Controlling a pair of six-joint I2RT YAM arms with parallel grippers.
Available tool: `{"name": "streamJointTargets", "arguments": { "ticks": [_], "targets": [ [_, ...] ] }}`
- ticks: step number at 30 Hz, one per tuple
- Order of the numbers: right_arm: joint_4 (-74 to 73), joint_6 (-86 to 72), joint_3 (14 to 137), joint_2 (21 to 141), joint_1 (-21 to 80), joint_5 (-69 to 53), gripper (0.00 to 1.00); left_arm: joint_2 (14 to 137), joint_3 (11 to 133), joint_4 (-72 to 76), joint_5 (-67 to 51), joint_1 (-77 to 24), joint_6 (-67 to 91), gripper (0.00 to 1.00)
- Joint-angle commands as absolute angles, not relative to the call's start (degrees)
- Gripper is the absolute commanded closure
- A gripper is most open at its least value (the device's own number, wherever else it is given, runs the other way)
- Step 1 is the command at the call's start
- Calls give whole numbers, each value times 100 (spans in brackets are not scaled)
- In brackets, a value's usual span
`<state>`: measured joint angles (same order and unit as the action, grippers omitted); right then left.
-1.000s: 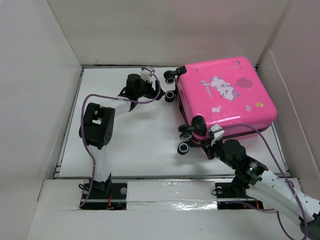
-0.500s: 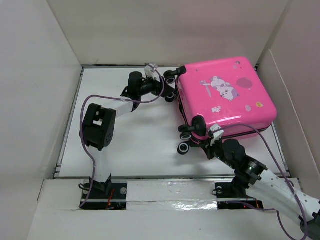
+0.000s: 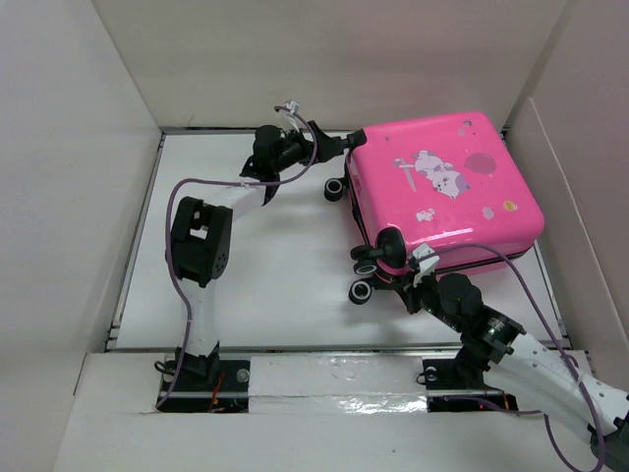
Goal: Pack the luggage
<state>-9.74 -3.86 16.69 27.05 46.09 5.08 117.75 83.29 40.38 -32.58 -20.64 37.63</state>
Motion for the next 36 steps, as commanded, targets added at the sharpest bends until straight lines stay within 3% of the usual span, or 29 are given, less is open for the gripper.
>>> {"name": "streamJointTargets", "arguments": {
  "ticks": [1,12,17,20,25,26,27,29,30,32,36],
  "targets": [
    [-62,-369,1960,2610,4588,343,100,11865,8745,3780,-3094,-2118,3955,16],
    [-62,-396,1925,2566,4588,334,100,12041,8719,3752,-2944,-2170,4043,33],
    [-62,-404,1916,2558,4588,325,100,12111,8850,3788,-2953,-2232,4087,34],
    [-62,-413,1916,2531,4588,334,100,12216,8973,3840,-2971,-2232,4244,43],
    [-62,-422,1916,2549,4588,334,100,12392,9053,4147,-2988,-2232,4658,37],
    [-79,-431,1916,2540,4588,325,100,12410,9079,4192,-2980,-2232,4702,39],
    [-88,-431,1916,2531,4588,334,100,12445,9079,4236,-2979,-2232,4772,53],
    [-132,-448,1898,2470,4588,378,100,12472,9062,4447,-3041,-2232,4842,66],
    [-149,-457,1890,2444,4588,395,100,12446,9027,4499,-3058,-2232,4860,85],
    [-228,-457,1898,2365,4588,448,100,12332,8703,4649,-2919,-2232,4834,100],
    [-316,-448,1907,2329,4588,492,100,11771,7710,5237,-2593,-1952,4887,100]
  ]
}}
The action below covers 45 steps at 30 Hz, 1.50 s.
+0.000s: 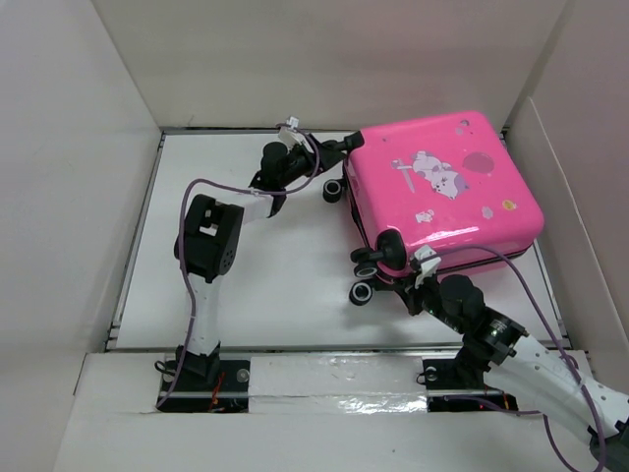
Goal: Pack the luggage
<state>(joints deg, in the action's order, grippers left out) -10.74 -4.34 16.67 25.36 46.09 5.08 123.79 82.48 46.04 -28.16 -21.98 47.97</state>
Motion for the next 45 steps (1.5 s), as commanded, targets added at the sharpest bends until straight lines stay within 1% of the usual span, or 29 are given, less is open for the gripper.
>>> {"name": "streamJointTargets", "arguments": {
  "ticks": [1,4,5,7,8,10,11,15,18,21,22,23,24,25,26,28,29,31,32,34,35,36,37,38,40,42,43,44,45],
  "targets": [
    [-316,-448,1907,2347,4588,483,100,11655,7499,5473,-2523,-1795,4878,100],
    [-238,-413,1916,2434,4588,501,100,11050,6568,5957,-2269,-1496,4817,100],
    [-220,-396,1933,2478,4588,527,100,10848,5965,6107,-2189,-1433,4790,100],
    [-133,-352,2012,2601,4535,588,100,10224,5347,6545,-1839,-1354,4746,100],
    [-106,-334,2056,2645,4535,598,100,9995,4743,6652,-1733,-1354,4703,100],
    [-62,-282,2257,2846,4482,554,100,9354,4125,7046,-1434,-1354,4676,100],
    [112,-194,2354,2926,4404,484,100,9108,3513,7153,-1354,-1354,4658,100],
    [158,157,2864,3400,4001,474,100,7643,2208,7243,-915,-1354,4474,100],
    [395,185,3120,3787,3536,264,100,6754,1461,6787,-669,-1791,4342,100],
    [922,-174,2998,4051,3410,9,100,6155,899,6680,-694,-2012,4499,100],
    [1610,-402,2814,4087,3497,-183,100,6057,818,6593,-825,-2143,4543,100],
    [2209,-970,2525,4130,3637,-280,100,5951,765,6461,-852,-2223,4553,100],
    [2806,-1280,1879,4340,3830,-229,100,5802,712,6390,-887,-2337,4561,100],
    [3378,-1518,1655,4516,4084,-72,100,5731,703,6242,-922,-2564,4544,100],
    [4019,-1799,1522,4700,4679,661,100,5643,694,6110,-879,-2697,4500,100],
    [4480,-1872,1311,5217,5288,1473,100,5546,686,6038,-782,-2926,4535,100],
    [5039,-1811,1266,5395,5743,2060,100,5537,694,6073,-800,-3092,4561,100],
    [5535,-1793,1126,5772,6124,2660,100,5590,729,6265,-791,-3251,4710,100],
    [6068,-1602,1090,5914,6291,3220,100,5616,747,6380,-808,-3374,4789,100],
    [6815,-1294,1064,6134,6617,3733,100,5713,826,6600,-818,-3489,4939,100],
    [7142,-666,1037,6213,6696,4109,100,5722,887,6583,-809,-3489,4966,100],
    [7389,-311,1011,6144,6776,4174,100,5713,957,6627,-817,-3489,5044,100],
    [7278,-81,1019,5996,6776,4079,100,5695,1002,6688,-852,-3489,5028,100],
    [6590,304,1402,5463,6681,3626,100,5678,1098,6558,-913,-3489,4966,100],
    [4528,36,2045,4915,6426,3341,100,5695,1432,6250,-1254,-3489,4809,100],
    [4009,141,2066,4433,6259,3068,100,5765,1651,6153,-1624,-3489,4650,100],
    [3773,54,2065,4291,6066,2850,100,5766,1661,6118,-1896,-3489,4597,95],
    [3240,-234,2083,4167,5621,2300,100,5740,1644,6100,-1985,-3541,4501,85],
    [3017,-350,2057,4062,5416,2050,100,5644,1652,6039,-2108,-3542,4413,74]
  ]
}}
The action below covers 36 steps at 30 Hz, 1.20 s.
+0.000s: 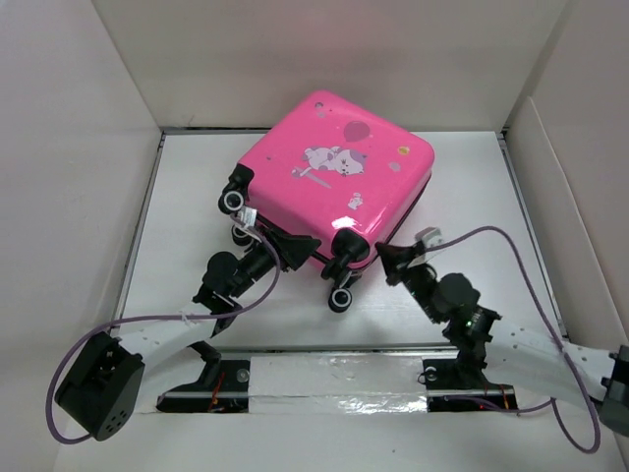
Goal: Pack the luggage
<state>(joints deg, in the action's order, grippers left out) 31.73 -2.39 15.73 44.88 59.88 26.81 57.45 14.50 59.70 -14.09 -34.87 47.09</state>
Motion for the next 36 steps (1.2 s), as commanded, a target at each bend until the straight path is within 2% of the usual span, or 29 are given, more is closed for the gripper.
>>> {"name": "streamJointTargets", "arguments": {
  "ticks": [1,4,6,7,10,12,13,14,19,23,27,30,33,36],
  "targets": [
    [2893,-447,1987,3895,5240,1830,100,5599,1687,5786,-2457,-3542,4325,46],
    [2804,-623,1715,3736,4773,1398,100,5572,1845,5320,-3214,-3620,3947,24],
    [2733,-694,1635,3692,4563,1214,100,5616,2003,5073,-3270,-3989,3571,16],
    [2707,-703,1609,3665,4562,1108,100,5642,2126,4454,-3017,-4164,3412,8],
    [2287,-703,1582,3420,4500,625,100,5599,2355,3764,-2394,-4771,3033,1],
    [2101,-668,1398,3182,4623,326,98,5415,2338,3630,-2128,-4921,2962,1],
    [2092,-642,1302,3112,4675,221,93,5379,2329,3552,-2014,-4922,2945,1],
    [2109,-633,1214,3068,4754,115,81,5362,2338,3490,-1978,-4922,2927,1],
    [2714,-502,879,3347,4755,-578,53,5686,2662,3279,-1872,-4922,2742,1],
    [2488,-291,1317,4191,4755,-641,50,6020,2803,3366,-1898,-4922,2742,2],
    [3066,-343,1318,4649,4755,-379,49,6222,2935,3550,-1942,-4922,2795,3],
    [3217,-316,1380,4860,4755,-299,49,6319,3040,3595,-1969,-4922,2795,9],
    [3234,-299,1529,5167,4755,-343,49,6521,3128,3639,-2047,-4922,2777,19],
    [3541,-351,1512,5492,4755,-386,49,6600,3190,3735,-2092,-4922,2795,37]
  ]
}}
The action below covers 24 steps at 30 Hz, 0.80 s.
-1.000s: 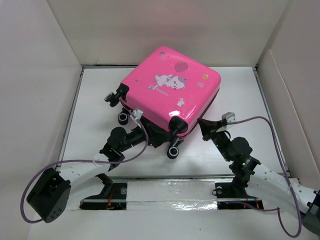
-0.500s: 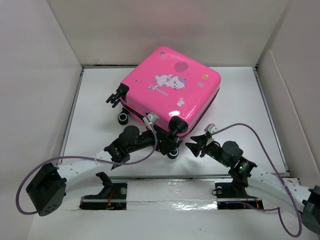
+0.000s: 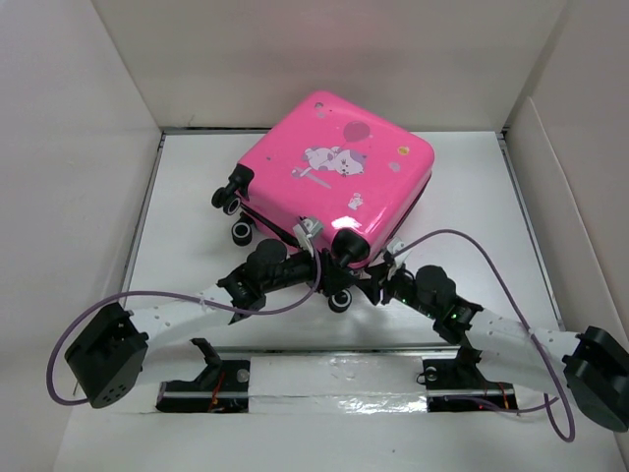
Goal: Pack the luggage
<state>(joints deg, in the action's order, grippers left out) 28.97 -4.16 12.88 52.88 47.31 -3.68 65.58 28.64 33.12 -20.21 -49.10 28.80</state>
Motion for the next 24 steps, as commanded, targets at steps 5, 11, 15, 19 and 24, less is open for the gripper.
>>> {"name": "streamJointTargets", "arguments": {
  "ticks": [5,11,15,19,24],
  "targets": [
    [3867,-395,1564,5792,4755,-255,53,6548,3331,3920,-2241,-4922,2891,78],
    [4130,-606,1477,5810,4755,-26,72,6320,3533,3868,-2303,-4922,3102,94],
    [4421,-861,1178,5731,4755,272,77,6153,3682,3815,-2285,-4922,3225,99],
    [4368,-879,1160,5722,4755,158,53,6073,3735,3727,-2303,-4922,3304,100],
    [4377,-844,1213,5722,4755,211,63,6082,3587,3691,-2268,-4922,3322,100]
  ]
}}
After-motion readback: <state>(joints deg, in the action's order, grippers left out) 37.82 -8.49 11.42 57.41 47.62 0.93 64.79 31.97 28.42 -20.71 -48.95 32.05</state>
